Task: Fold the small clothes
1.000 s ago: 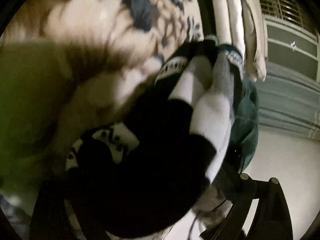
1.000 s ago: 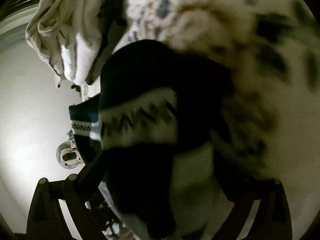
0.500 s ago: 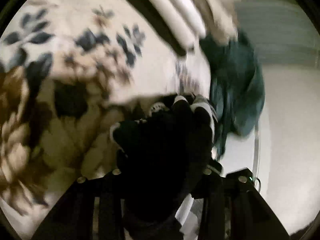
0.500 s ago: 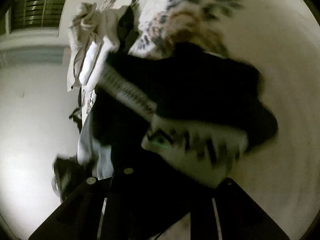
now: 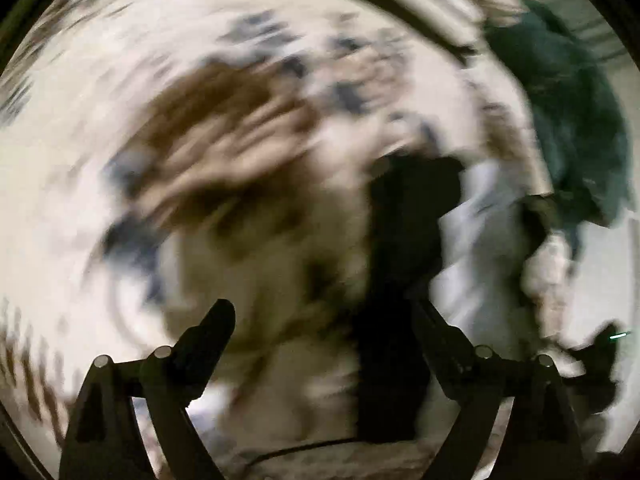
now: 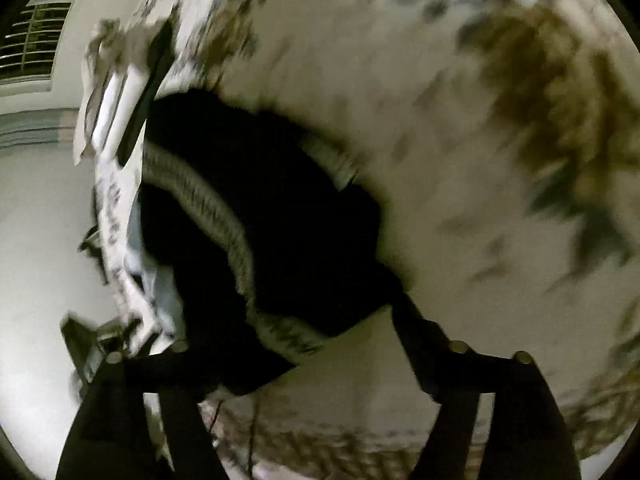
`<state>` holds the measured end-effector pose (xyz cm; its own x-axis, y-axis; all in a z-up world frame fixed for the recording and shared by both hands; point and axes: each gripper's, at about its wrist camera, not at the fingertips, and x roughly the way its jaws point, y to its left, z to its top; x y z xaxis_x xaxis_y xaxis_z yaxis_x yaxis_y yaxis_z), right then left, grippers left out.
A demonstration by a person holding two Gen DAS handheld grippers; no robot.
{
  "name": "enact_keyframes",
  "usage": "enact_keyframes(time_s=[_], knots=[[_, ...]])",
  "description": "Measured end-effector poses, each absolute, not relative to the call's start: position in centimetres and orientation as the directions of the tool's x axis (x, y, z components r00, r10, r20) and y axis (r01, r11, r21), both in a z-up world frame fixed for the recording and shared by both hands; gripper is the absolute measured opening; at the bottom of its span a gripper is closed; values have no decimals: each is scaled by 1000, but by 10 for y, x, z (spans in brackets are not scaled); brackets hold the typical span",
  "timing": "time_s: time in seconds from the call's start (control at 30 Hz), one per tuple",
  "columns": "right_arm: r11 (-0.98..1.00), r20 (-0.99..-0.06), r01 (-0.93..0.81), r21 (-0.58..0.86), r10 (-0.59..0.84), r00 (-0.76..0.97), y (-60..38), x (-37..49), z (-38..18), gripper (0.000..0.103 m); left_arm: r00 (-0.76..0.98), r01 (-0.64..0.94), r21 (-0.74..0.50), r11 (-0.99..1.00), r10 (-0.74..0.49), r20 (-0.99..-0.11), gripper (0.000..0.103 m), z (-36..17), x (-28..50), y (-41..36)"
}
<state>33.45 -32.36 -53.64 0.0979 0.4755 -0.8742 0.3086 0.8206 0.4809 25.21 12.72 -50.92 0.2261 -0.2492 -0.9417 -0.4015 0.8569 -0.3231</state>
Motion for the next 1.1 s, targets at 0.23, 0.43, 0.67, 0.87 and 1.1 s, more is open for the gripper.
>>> enact_keyframes(time_s=[0.23, 0.43, 0.67, 0.87, 1.1], knots=[[838, -839, 88, 538, 524, 144, -267, 452, -507, 80, 183, -424, -210, 881, -144, -973, 103, -566, 227, 118], [835, -835, 14, 549, 550, 0, -208, 510, -538, 40, 130, -453, -93, 887, -37, -991, 103, -582, 253, 97], [914, -899, -28, 405, 404, 167, -223, 525, -494, 6, 170, -486, -121, 865, -42, -985, 103, -531, 288, 99], [878, -880, 66, 474, 474, 20, -235, 537, -525, 30, 268, -444, -289, 848, -182, -946, 103, -513, 352, 100], [892, -890, 99, 441, 448, -79, -277, 467, -537, 44, 298, -340, -387, 857, -293, -909, 23, -531, 400, 86]])
